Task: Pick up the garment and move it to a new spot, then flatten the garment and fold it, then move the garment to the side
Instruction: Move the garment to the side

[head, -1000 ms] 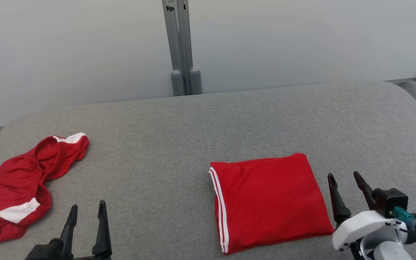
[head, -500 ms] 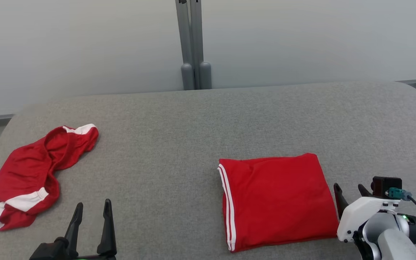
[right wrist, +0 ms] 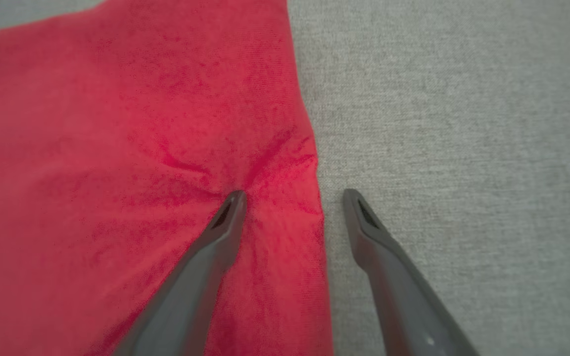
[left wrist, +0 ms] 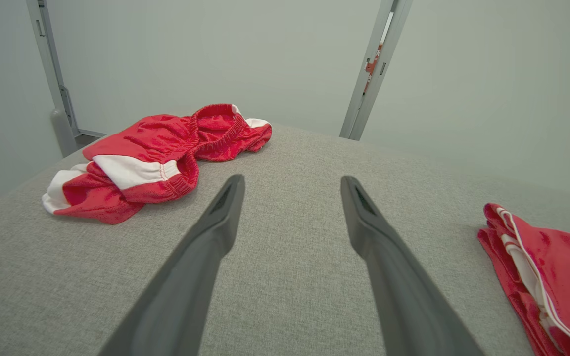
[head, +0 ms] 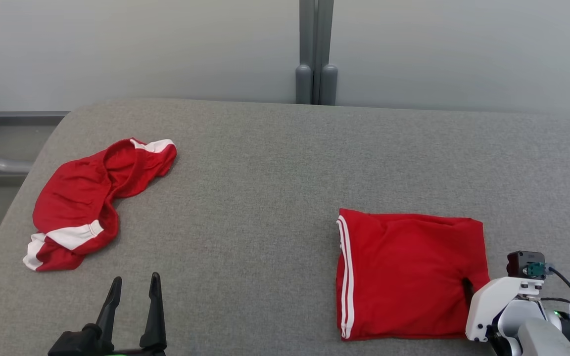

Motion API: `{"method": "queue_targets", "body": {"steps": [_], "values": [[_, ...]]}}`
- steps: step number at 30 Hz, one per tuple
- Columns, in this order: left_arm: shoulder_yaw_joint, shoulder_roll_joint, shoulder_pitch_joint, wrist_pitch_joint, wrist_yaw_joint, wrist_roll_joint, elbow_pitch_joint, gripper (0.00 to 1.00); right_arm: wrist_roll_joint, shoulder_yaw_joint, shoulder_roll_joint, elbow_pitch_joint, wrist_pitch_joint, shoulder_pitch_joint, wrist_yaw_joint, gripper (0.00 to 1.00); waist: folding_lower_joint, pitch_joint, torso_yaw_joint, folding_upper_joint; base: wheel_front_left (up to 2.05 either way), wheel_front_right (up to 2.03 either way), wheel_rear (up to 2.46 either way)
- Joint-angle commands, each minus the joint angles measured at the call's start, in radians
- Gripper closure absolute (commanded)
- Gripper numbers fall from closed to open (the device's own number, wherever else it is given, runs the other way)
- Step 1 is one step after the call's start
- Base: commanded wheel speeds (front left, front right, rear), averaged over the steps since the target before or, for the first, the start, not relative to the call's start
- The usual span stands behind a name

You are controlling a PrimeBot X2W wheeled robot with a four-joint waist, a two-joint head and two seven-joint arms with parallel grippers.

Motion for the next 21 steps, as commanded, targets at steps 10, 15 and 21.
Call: {"method": "queue_targets", "body": {"steps": [10, 15, 21], "values": [[-0.002, 0.002, -0.037, 0.000, -0.002, -0.004, -0.016, 0.00, -0.008, 0.166, -0.060, 0.026, 0.091, -0.049, -0.001, 1.00, 0.0000, 0.058, 0.011, 0.0000, 0.00, 0.00, 0.00], [0.003, 0.002, -0.058, 0.000, -0.002, -0.023, -0.037, 0.00, 0.013, 0.267, -0.134, -0.048, 0.073, -0.144, -0.001, 1.00, 0.0000, 0.111, -0.041, 0.0000, 0.00, 0.00, 0.00], [-0.016, 0.002, -0.107, 0.000, -0.001, -0.026, -0.064, 0.00, 0.003, 0.303, -0.212, -0.087, 0.027, -0.281, -0.001, 1.00, 0.0000, 0.195, -0.133, 0.0000, 0.00, 0.00, 0.00]]}}
